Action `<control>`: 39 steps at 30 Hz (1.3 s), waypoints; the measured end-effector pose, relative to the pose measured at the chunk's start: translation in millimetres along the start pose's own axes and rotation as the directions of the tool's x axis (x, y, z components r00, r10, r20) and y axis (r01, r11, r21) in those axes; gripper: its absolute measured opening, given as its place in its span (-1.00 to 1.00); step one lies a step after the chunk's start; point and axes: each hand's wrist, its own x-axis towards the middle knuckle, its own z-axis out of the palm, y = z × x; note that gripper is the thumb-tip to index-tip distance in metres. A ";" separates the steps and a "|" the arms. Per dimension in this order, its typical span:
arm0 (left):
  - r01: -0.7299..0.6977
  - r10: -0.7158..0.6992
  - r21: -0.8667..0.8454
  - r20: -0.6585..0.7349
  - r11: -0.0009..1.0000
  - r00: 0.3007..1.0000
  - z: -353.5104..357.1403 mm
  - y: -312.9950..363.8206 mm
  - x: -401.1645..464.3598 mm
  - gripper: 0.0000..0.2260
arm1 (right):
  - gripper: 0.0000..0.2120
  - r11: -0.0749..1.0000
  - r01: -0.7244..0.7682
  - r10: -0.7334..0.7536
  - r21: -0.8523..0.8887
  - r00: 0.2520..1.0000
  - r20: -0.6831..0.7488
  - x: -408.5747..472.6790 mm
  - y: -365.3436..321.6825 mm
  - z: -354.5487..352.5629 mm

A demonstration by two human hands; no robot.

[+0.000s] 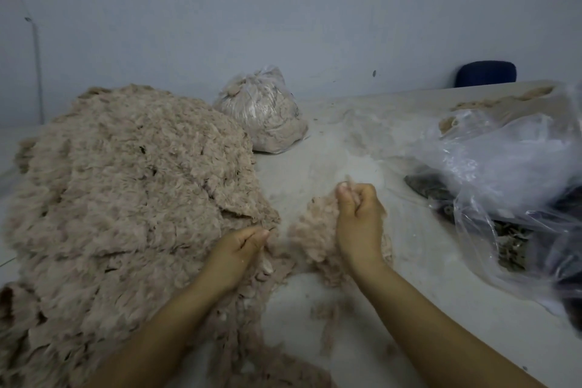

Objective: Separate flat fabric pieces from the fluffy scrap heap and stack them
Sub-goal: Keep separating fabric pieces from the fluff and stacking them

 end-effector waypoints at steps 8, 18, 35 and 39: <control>0.639 -0.465 -0.388 0.455 0.665 0.760 12.2 39.1 4.0 -0.14 | -0.73 0.985 0.119 -0.154 0.122 0.927 0.342 -16.8 -8.4 7.9; 0.539 -0.507 -0.756 0.321 0.372 0.800 16.1 54.1 24.5 -0.72 | -0.52 0.940 0.337 -0.265 -0.045 0.810 0.524 -18.2 9.2 -4.3; 0.240 -0.351 -0.925 0.129 0.295 0.928 28.4 58.4 28.0 -0.76 | -0.86 0.854 -0.477 0.273 0.208 0.751 0.601 -17.0 1.7 -14.7; 0.287 -0.230 -0.917 0.226 0.278 0.947 32.4 54.5 19.3 -0.77 | -0.84 0.900 -0.362 0.237 0.241 0.872 0.428 -16.6 -0.4 -9.4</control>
